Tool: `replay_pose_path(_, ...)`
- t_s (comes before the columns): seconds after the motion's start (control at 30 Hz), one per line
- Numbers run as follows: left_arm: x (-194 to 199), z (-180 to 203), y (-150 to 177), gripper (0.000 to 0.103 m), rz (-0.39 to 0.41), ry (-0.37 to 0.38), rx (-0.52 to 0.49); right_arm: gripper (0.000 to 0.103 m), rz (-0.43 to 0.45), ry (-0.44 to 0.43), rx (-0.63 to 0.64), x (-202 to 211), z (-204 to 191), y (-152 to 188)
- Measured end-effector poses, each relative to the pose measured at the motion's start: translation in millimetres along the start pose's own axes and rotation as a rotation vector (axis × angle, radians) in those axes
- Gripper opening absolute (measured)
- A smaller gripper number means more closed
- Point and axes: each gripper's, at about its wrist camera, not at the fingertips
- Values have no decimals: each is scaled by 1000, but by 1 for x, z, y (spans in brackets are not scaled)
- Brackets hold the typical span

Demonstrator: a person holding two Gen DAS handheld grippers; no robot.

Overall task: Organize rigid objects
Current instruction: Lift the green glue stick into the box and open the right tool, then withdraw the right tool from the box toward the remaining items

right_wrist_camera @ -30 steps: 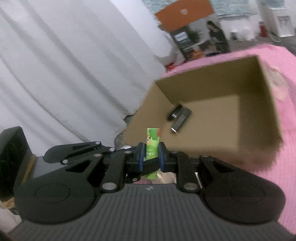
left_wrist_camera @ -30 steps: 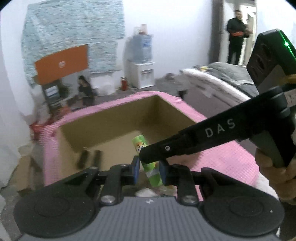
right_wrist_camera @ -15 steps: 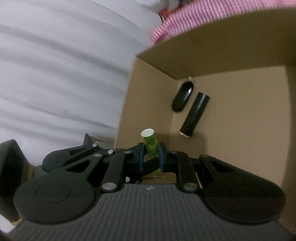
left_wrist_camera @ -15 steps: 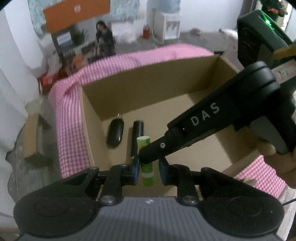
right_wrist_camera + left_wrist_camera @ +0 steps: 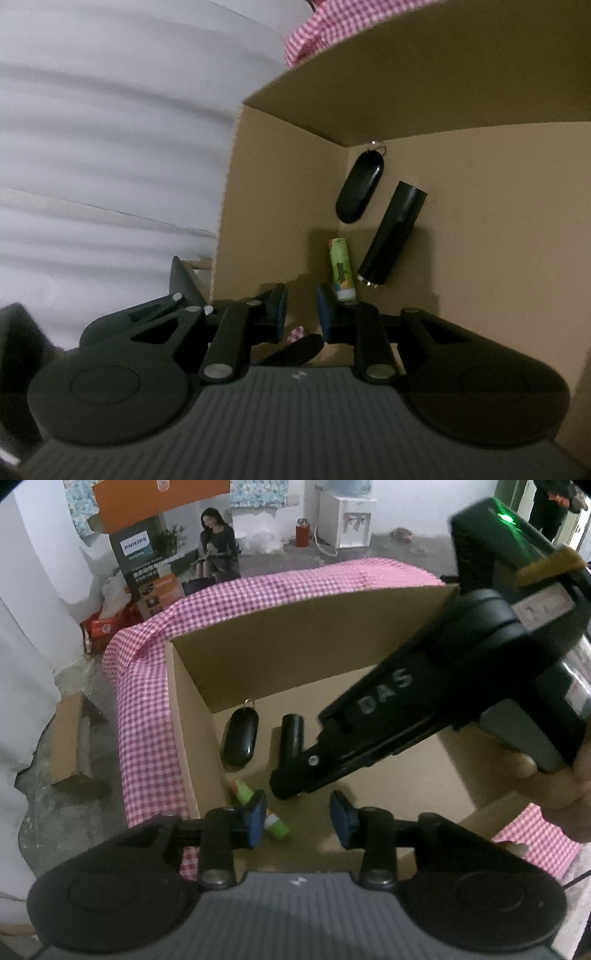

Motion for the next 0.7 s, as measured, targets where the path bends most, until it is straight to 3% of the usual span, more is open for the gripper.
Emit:
replay_pose_path(0.17,32,12,7,60,112,-31,-6,34,101,-27,73,45,-9,29)
replay_pose_path(0.2,42,16,10,64,145,-40,-7,36,129,-33,100,57,-12,40)
replay_pose_path(0.27,61,23,17,69,211,-50,-6,49,185,-47,148,81,-17,61)
replay_pose_path(0.4,92,40,35,81,322,-42,-10,58,304,-70,243,125,-27,114)
replay_pose_path(0.53,111,59,58,82,380,-40,-12,73,413,-93,304,155,-25,168)
replay_pose_path(0.7,117,78,86,86,412,-28,5,78,539,-47,345,163,-6,222)
Point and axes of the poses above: each gripper's, at about its wrist camera, not at the fingertips, and x roughly against the way its jaws point, z to its right, y to its underside, and after that the axes turned 15 degrees about -x, right-handed
